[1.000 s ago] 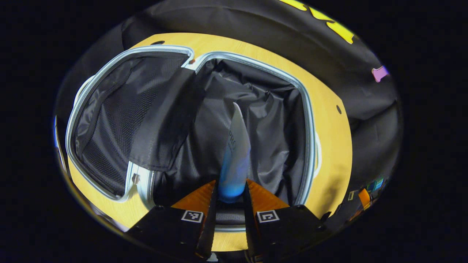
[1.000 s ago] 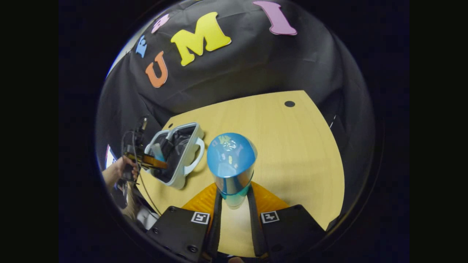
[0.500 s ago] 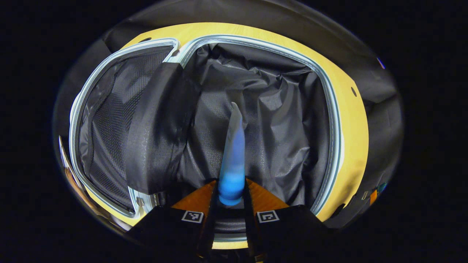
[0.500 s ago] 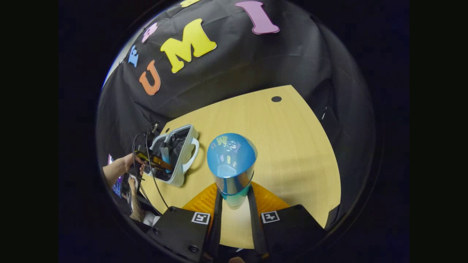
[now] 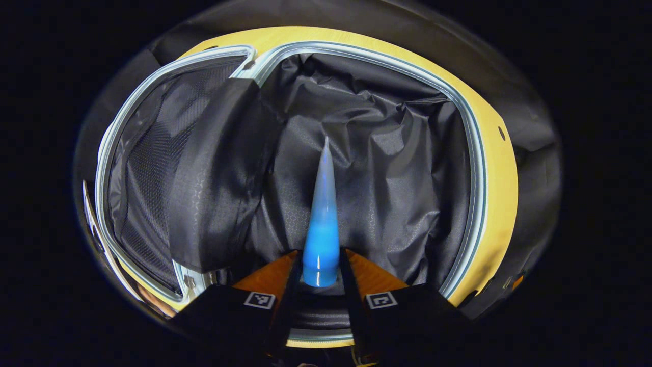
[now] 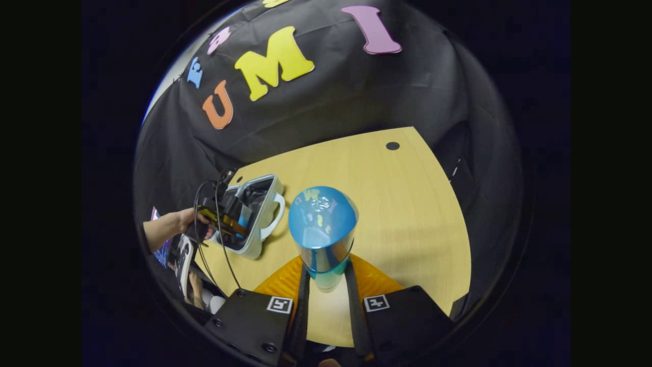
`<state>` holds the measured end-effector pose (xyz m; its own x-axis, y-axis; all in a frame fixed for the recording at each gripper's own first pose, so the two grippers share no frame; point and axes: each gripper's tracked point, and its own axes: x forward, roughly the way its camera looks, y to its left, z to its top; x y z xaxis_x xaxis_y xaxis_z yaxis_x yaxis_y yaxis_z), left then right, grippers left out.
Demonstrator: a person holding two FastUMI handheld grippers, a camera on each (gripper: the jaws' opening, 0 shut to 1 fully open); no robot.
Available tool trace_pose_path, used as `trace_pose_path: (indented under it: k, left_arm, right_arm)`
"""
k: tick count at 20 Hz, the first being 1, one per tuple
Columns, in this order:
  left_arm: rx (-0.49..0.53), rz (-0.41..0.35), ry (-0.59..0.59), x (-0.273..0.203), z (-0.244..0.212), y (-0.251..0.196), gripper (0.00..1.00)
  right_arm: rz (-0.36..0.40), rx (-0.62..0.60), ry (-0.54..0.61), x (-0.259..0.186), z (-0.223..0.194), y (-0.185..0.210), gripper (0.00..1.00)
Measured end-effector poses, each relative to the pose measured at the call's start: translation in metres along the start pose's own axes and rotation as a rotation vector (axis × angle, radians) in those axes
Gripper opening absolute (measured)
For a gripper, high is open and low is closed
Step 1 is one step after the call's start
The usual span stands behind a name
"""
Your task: First open the suitcase, pack the skin care products into it, and then close the suitcase.
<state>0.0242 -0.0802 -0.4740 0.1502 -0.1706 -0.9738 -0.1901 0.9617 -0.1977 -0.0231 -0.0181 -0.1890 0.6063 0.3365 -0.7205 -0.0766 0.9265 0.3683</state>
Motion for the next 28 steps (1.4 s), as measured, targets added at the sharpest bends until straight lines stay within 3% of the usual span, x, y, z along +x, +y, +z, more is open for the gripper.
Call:
trace_pose_path:
  k: [1,2,3,4,5,7,8,11,13,15,18,20,22,28]
  left_arm:
    - [-0.005,-0.009,-0.013,-0.002,-0.001,0.0,0.57]
    - [-0.006,-0.015,-0.035,-0.009,0.0,0.0,0.76]
    - [-0.003,-0.018,-0.059,-0.016,0.0,0.0,0.73]
    - [0.002,-0.022,-0.103,-0.026,0.001,0.002,0.99]
    - [0.004,-0.024,-0.143,-0.035,0.002,0.004,0.89]
    - [-0.018,-0.054,-0.218,-0.058,-0.003,0.005,0.91]
    - [-0.043,-0.113,-0.254,-0.071,-0.008,-0.001,1.0]
    - [-0.117,-0.268,-0.372,-0.113,-0.035,-0.017,0.93]
    - [-0.135,-0.293,-0.46,-0.138,-0.058,-0.01,0.93]
    - [-0.133,-0.256,-0.562,-0.159,-0.08,0.006,0.93]
    - [-0.155,-0.204,-0.68,-0.18,-0.112,0.024,0.93]
    - [-0.206,-0.219,-0.73,-0.192,-0.129,0.025,0.93]
    - [-0.251,-0.241,-0.746,-0.194,-0.143,0.025,0.93]
    - [-0.342,-0.194,-0.737,-0.195,-0.172,0.058,0.93]
  right_arm:
    - [0.014,-0.015,0.009,0.003,0.001,0.009,0.34]
    - [0.024,-0.036,0.019,0.005,0.001,0.018,0.34]
    - [0.035,-0.062,0.027,0.009,0.001,0.029,0.34]
    - [0.051,-0.088,0.038,0.013,0.002,0.041,0.34]
    - [0.076,-0.103,0.051,0.017,0.002,0.058,0.31]
    - [0.136,-0.123,0.092,0.03,0.004,0.094,0.34]
    - [0.165,-0.136,0.118,0.038,0.006,0.113,0.34]
    - [0.248,-0.193,0.185,0.065,0.016,0.173,0.34]
    - [0.268,-0.245,0.226,0.093,0.026,0.205,0.34]
    - [0.266,-0.29,0.283,0.127,0.028,0.232,0.34]
    - [0.228,-0.313,0.405,0.181,0.016,0.26,0.34]
    - [0.184,-0.318,0.481,0.213,-0.002,0.271,0.31]
    - [0.135,-0.329,0.558,0.235,-0.019,0.27,0.34]
    - [-0.01,-0.279,0.685,0.282,-0.049,0.248,0.34]
